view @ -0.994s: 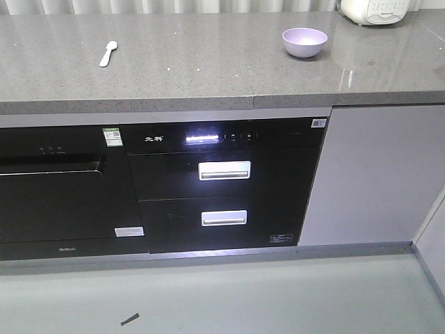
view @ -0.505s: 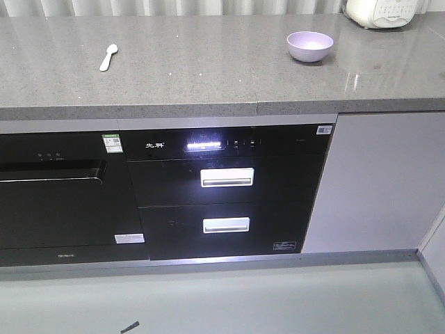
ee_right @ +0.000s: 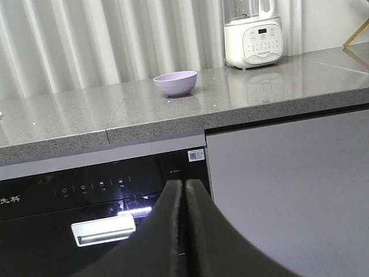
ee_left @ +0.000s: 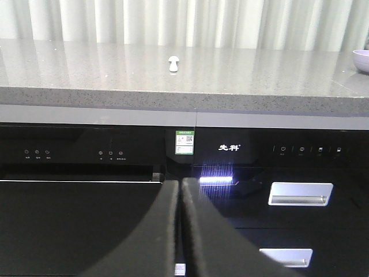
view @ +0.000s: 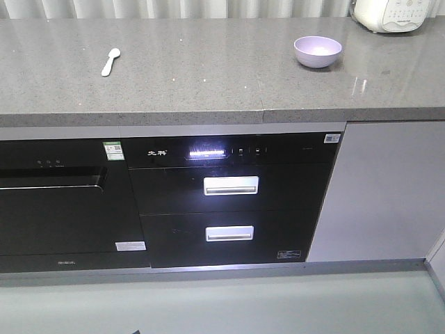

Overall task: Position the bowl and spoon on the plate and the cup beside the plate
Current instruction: 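Continue driving forward until the counter edge is near the grippers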

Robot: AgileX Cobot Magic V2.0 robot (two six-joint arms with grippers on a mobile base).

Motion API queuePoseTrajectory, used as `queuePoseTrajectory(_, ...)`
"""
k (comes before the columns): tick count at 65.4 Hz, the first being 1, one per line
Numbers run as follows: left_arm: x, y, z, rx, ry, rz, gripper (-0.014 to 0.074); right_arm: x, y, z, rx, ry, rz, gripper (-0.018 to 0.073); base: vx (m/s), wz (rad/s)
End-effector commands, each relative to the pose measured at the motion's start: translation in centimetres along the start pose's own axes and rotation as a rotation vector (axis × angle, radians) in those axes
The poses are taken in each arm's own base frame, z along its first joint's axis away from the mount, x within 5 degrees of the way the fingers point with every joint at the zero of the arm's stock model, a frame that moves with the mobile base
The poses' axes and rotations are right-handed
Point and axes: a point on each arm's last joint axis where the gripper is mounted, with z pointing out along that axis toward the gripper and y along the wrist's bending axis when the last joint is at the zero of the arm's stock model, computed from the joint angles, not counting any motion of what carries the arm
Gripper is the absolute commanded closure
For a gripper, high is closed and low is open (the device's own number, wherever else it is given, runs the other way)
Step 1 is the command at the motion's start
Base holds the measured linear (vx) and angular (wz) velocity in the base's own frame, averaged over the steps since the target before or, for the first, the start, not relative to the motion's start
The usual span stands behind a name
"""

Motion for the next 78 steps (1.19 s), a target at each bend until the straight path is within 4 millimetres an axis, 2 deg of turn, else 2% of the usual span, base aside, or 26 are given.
queuePoseTrajectory(1, 0.35, 0.07, 0.15, 0.003, -0.046, -0.01, 0.0603, -0.63, 0.17, -0.07, -0.018, -0.073, -0.01, 0.0545, 0.06, 0.01)
queuePoseTrajectory(78, 0.35, 0.07, 0.15, 0.003, -0.046, -0.01, 0.0603, -0.63, 0.17, -0.07, -0.018, -0.073, -0.01, 0.0545, 0.05, 0.03)
